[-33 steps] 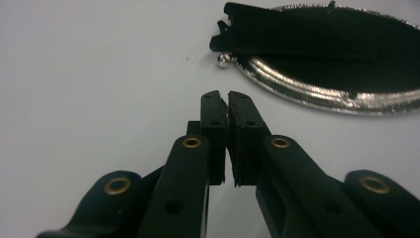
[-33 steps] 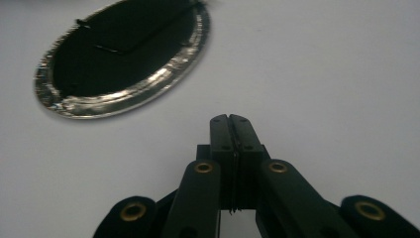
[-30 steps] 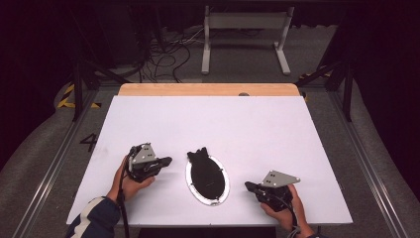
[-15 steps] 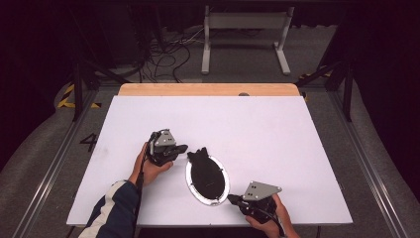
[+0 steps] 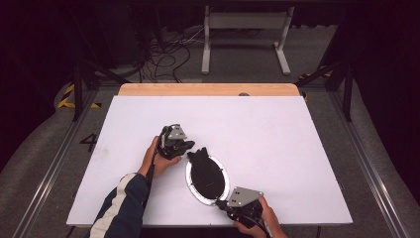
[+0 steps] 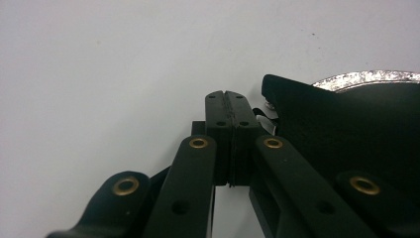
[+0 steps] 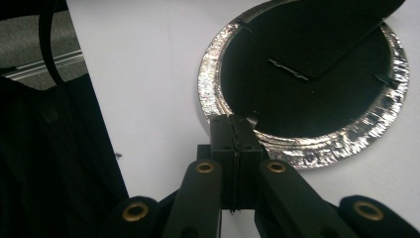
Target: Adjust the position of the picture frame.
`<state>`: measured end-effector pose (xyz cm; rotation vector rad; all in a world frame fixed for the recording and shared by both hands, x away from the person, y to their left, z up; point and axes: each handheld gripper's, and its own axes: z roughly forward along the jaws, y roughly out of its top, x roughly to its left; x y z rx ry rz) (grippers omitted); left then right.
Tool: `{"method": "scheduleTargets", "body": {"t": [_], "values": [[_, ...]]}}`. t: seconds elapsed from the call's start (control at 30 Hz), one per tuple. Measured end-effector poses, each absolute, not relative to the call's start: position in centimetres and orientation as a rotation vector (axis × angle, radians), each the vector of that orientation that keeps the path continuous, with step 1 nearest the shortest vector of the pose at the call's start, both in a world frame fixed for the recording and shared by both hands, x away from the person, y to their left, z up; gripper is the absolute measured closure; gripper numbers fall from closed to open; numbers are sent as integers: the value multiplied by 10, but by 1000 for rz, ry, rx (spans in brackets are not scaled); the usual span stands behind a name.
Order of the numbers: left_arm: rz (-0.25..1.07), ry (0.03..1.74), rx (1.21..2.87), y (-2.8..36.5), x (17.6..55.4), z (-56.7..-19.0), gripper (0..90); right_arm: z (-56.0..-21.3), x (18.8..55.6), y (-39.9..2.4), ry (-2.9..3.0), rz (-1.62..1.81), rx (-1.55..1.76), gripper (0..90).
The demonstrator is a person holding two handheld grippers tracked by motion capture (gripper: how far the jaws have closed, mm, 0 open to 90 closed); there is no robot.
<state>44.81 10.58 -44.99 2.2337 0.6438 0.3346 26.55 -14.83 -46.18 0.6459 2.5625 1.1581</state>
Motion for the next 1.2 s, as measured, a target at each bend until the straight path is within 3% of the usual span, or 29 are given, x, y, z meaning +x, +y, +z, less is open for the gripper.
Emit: {"method": "scheduleTargets", "body": {"t": [1.2], "values": [[316,625,2309,100,455,-459,899,-463,268,-131,2490,1050,715,900]]}}
